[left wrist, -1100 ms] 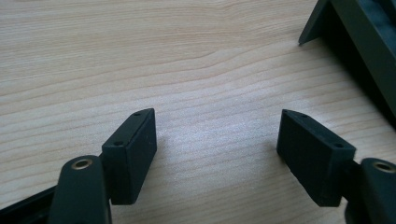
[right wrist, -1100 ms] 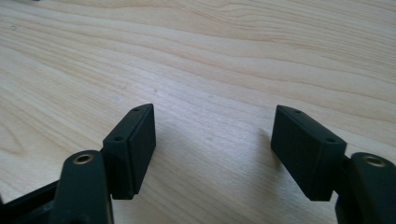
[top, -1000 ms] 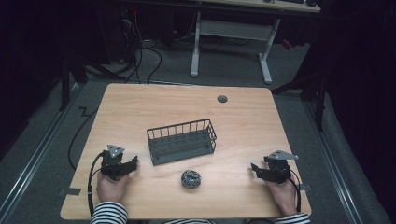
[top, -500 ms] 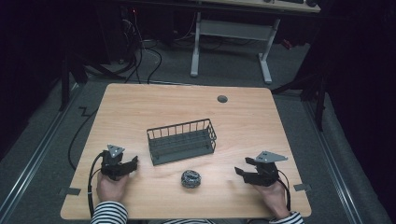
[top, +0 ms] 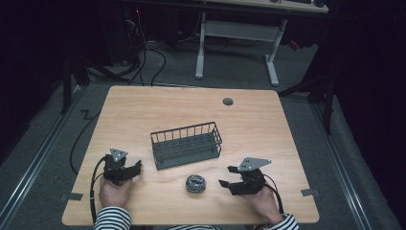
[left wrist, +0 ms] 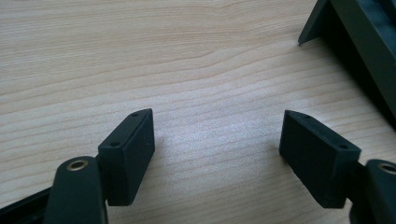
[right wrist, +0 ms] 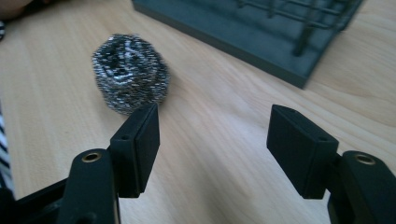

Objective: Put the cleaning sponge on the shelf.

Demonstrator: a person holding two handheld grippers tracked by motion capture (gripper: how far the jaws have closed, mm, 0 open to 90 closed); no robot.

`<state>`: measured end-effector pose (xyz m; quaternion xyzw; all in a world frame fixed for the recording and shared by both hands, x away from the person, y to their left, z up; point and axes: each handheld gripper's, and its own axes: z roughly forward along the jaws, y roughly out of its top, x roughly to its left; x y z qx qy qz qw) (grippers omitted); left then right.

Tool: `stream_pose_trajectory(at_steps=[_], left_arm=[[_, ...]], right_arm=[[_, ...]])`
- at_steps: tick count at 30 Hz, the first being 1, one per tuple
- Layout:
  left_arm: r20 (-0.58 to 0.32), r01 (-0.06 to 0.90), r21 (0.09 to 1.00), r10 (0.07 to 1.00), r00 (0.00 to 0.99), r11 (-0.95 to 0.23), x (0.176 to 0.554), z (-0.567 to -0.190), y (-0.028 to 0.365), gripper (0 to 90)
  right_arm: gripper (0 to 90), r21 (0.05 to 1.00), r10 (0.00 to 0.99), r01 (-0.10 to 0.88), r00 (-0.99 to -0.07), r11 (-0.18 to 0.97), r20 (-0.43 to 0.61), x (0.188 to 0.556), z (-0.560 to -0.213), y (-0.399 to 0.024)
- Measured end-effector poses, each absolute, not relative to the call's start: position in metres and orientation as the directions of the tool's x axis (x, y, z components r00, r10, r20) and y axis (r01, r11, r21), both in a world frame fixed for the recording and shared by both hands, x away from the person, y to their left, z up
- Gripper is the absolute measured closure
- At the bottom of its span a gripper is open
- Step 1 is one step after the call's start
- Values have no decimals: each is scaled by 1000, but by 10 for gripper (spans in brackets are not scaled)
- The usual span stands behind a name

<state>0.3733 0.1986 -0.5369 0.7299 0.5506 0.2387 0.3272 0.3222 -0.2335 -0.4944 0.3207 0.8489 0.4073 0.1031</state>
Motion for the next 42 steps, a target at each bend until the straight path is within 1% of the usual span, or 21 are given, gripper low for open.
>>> stream_pose_trajectory(at_steps=[6,13,17,27,34,42], left_arm=[[-12,648,740,960,280,-179,373,-537,199,270],[-13,648,741,960,278,-178,373,-537,199,271],[-14,648,741,961,278,-177,373,-537,199,275],[-14,648,741,961,277,-176,373,-537,199,277],[-14,648,741,961,276,-176,373,-537,199,279],[-14,648,741,961,276,-175,373,-537,199,279]], right_arm=[[341,753,561,421,-823,505,83,319,-496,-208],[324,738,515,395,-854,546,76,317,-499,-184],[315,731,498,380,-865,567,64,318,-502,-167],[315,712,483,369,-874,597,49,322,-509,-147],[345,693,474,364,-880,622,37,325,-514,-141],[438,695,473,361,-881,622,35,323,-513,-142]])
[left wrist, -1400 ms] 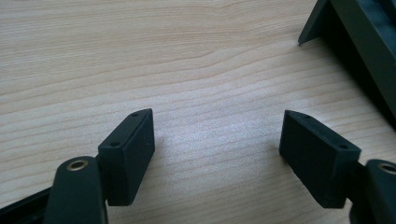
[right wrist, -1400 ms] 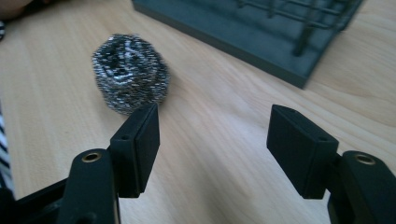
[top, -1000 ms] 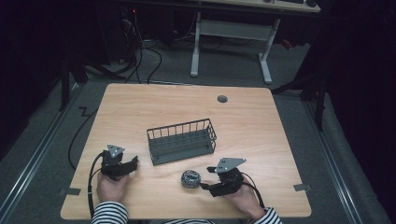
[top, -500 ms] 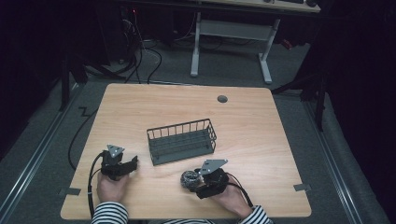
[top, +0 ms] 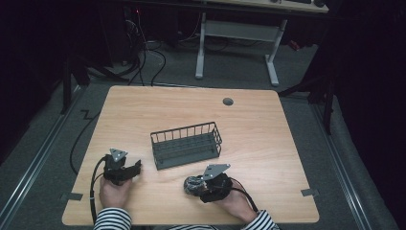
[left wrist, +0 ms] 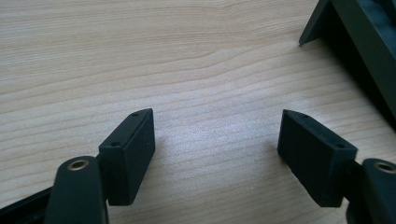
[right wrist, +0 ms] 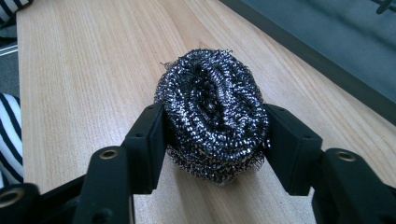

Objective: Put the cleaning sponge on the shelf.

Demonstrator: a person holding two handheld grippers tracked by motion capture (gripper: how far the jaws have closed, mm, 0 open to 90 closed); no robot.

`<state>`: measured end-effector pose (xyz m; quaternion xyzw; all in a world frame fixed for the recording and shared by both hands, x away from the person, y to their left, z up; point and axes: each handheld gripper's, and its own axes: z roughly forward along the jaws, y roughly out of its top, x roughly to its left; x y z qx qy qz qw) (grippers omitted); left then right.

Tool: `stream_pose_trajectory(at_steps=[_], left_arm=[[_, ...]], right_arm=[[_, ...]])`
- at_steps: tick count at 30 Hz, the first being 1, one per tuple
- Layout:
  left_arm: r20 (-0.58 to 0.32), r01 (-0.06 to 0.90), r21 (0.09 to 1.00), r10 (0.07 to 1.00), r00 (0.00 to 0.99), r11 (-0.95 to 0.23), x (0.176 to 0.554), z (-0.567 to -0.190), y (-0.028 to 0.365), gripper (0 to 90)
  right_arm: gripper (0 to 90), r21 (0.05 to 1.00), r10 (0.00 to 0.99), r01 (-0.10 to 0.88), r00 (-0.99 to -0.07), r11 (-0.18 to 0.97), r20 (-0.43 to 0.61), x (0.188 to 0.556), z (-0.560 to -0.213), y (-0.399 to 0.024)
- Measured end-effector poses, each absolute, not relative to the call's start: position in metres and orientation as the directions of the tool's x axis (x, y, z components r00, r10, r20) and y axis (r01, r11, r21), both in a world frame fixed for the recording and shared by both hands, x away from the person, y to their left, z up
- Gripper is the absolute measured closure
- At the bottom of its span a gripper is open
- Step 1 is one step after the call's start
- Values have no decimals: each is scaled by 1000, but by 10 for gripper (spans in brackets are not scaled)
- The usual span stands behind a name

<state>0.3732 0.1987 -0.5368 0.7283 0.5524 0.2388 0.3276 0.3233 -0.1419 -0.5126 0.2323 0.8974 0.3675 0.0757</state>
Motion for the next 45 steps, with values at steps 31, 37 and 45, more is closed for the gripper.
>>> stream_pose_trajectory(at_steps=[31,37,45], left_arm=[[-14,649,741,962,272,-173,373,-537,199,279],[-14,649,741,962,271,-172,373,-537,199,280],[-14,650,740,962,271,-172,373,-537,199,281]], right_arm=[[467,776,500,390,-858,495,113,339,-449,-185],[466,785,530,393,-842,479,99,350,-430,-196],[465,812,596,419,-795,405,112,380,-402,-211]])
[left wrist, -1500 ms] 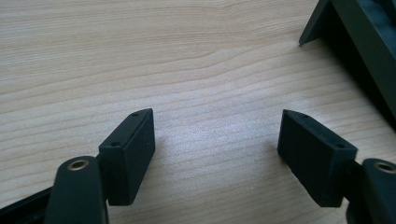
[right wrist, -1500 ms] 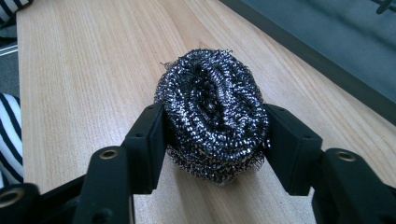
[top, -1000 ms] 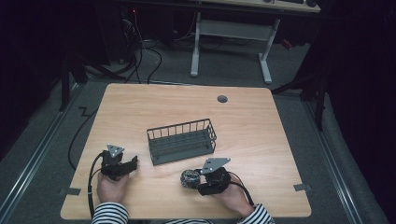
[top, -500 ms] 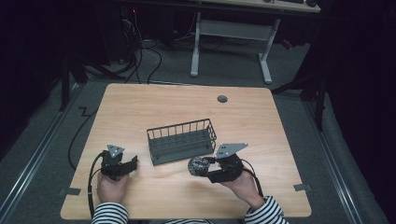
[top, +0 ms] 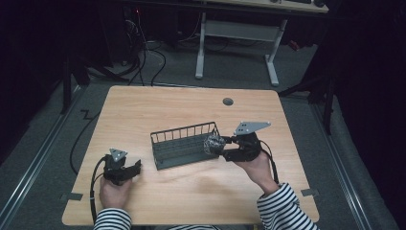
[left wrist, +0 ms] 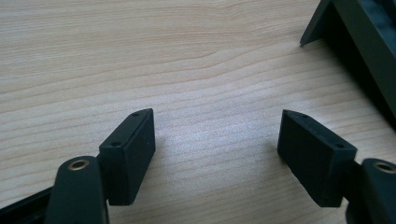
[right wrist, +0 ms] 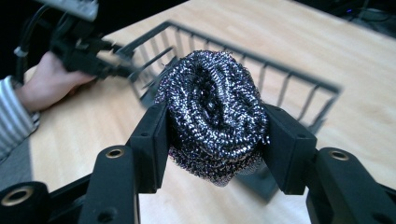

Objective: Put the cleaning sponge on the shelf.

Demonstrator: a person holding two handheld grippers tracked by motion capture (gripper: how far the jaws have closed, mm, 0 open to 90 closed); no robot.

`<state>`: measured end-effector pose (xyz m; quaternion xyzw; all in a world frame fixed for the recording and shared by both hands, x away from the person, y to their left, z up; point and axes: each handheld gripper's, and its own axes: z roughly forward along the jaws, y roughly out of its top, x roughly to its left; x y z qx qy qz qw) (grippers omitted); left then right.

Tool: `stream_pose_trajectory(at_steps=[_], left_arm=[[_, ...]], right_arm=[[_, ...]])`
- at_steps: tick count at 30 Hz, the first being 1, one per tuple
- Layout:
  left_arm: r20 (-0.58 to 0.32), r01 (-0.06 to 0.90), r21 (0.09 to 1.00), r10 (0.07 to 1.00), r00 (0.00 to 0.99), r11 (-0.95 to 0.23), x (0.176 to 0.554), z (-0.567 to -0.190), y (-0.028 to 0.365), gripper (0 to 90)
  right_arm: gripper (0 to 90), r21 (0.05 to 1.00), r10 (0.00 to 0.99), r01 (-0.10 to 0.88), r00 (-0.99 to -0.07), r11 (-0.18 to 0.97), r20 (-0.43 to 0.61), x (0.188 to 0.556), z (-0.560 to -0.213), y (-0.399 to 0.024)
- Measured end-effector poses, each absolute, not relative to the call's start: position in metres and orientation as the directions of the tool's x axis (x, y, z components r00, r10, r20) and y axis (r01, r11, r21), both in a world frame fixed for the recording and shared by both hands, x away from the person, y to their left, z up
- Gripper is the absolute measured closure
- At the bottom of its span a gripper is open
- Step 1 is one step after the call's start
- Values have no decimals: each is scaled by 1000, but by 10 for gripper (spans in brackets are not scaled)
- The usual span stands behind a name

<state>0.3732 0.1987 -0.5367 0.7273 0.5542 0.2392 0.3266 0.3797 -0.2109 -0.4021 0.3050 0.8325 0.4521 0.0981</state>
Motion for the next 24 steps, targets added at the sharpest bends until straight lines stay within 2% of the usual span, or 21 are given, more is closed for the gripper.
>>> stream_pose_trajectory(at_steps=[9,24], left_arm=[[-14,649,741,963,270,-171,373,-537,199,281],[-15,649,742,963,268,-169,373,-537,199,281]], right_arm=[[462,803,630,427,-772,416,84,412,-389,-202],[452,704,662,508,-746,496,71,454,-424,-172]])
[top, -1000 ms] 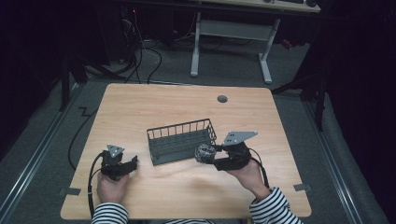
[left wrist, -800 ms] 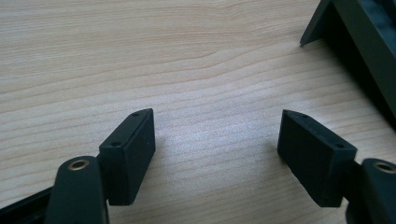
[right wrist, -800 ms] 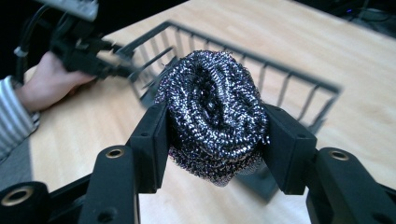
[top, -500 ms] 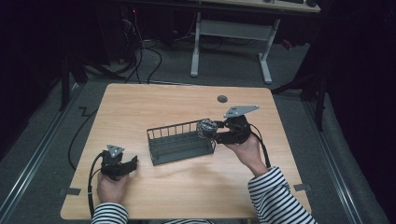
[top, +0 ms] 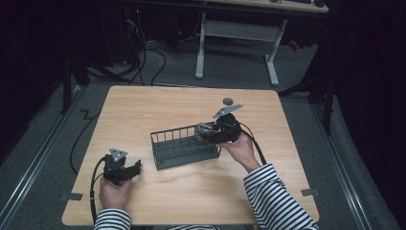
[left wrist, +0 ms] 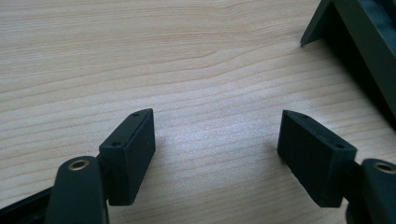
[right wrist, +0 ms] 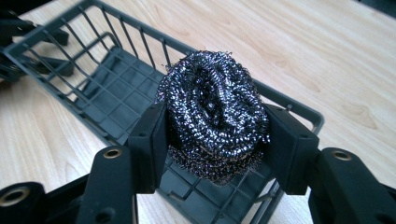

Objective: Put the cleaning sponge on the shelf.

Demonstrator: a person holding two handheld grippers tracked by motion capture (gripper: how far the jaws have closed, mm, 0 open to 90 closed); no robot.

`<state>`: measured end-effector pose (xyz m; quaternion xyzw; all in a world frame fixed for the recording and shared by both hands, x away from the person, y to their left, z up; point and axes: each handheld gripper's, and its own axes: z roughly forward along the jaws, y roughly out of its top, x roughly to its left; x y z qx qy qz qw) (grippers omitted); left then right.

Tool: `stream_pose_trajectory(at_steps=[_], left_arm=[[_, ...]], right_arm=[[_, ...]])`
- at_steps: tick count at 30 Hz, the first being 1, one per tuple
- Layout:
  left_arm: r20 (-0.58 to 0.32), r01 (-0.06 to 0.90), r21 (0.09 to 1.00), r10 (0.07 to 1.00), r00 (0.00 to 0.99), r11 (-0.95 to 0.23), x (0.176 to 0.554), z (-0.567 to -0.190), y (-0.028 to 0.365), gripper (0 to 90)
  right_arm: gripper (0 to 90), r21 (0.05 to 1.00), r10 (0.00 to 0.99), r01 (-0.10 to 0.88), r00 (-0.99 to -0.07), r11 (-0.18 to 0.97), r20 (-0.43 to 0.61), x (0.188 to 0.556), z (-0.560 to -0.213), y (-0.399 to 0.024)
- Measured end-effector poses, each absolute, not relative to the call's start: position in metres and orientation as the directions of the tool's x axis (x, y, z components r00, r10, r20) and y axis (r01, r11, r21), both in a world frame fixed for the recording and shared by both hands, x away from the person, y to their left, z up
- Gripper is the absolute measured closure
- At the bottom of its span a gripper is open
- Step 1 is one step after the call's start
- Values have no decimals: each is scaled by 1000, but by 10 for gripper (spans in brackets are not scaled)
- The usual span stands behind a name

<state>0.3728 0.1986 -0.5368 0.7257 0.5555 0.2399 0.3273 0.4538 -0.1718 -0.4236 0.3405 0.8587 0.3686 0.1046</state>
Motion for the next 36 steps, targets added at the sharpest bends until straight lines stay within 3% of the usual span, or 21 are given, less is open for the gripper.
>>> stream_pose_trajectory(at_steps=[15,36], left_arm=[[-16,650,742,964,267,-168,373,-537,199,281],[-16,650,742,964,267,-167,373,-537,199,281]], right_arm=[[424,622,663,554,-745,554,74,469,-445,-161],[334,692,666,539,-737,480,113,459,-425,-175]])
